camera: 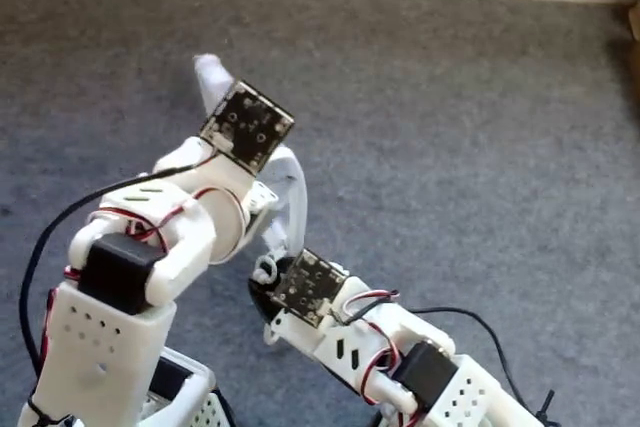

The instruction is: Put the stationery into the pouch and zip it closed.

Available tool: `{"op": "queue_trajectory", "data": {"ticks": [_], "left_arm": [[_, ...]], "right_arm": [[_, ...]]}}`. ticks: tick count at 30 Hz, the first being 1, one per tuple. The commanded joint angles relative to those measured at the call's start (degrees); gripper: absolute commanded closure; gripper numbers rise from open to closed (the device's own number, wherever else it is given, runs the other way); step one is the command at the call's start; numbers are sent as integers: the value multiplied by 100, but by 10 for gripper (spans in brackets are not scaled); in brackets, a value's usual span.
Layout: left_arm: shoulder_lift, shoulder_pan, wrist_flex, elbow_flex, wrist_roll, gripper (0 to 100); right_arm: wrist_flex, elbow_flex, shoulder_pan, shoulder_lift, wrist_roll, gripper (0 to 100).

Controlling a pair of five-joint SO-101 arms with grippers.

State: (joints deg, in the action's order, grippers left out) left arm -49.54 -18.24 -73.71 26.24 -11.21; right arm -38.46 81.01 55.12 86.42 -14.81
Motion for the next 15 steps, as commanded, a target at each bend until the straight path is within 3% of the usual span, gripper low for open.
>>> {"op": "queue_trajectory", "data": {"ticks": [1,15], "left_arm": [[48,-110,343,92,-26,767],[-4,-136,352,-171,809,767]], "right_arm": [[171,66,40,154,-378,994],[171,92,-40,163,-457,994]]}}
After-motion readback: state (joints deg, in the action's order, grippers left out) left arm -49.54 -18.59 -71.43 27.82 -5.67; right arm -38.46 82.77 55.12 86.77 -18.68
